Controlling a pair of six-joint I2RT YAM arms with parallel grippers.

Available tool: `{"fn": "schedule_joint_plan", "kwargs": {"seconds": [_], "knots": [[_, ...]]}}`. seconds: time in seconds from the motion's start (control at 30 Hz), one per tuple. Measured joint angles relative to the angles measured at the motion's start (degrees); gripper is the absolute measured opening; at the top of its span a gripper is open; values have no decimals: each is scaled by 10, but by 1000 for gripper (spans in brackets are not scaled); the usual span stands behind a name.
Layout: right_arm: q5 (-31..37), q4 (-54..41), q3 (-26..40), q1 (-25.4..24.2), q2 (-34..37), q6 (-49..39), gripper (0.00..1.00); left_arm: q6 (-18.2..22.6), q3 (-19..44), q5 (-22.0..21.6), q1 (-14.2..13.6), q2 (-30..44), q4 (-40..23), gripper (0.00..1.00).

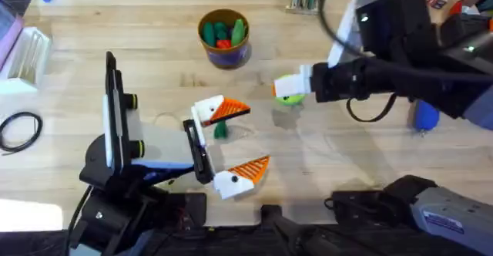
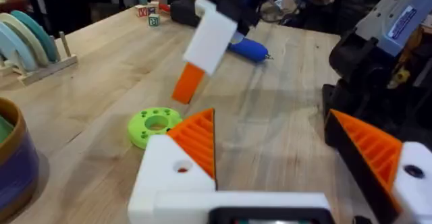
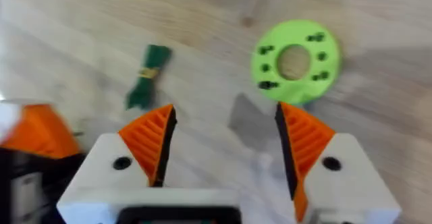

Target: Pick up the gripper from the table and insert it into the empty holder that is missing its gripper. Then pick up a screw, insert it into the mounting hole, and use the screwdriver to tighten it. Finally, clean up the table by picking up the vegetable and placing it into the bucket.

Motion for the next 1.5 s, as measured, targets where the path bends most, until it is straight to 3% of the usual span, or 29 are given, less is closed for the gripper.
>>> {"fn": "schedule_joint_plan", "kwargs": {"seconds": [0.17,0.3,0.43,0.53,1.03,1.3,1.5], "knots": [[115,-12,1,50,34,-41,704,0,0,0,0,0,0,986],[180,0,1,79,75,-54,672,0,0,0,0,0,0,986],[213,18,1,90,105,-59,467,0,0,0,0,0,0,986],[224,18,4,92,123,-61,384,0,0,0,0,0,0,985],[234,37,28,96,180,-61,360,0,0,0,0,0,0,986],[234,45,28,108,180,-67,20,0,0,0,0,0,0,986],[234,42,28,110,180,-67,8,0,0,0,0,0,0,986]]}}
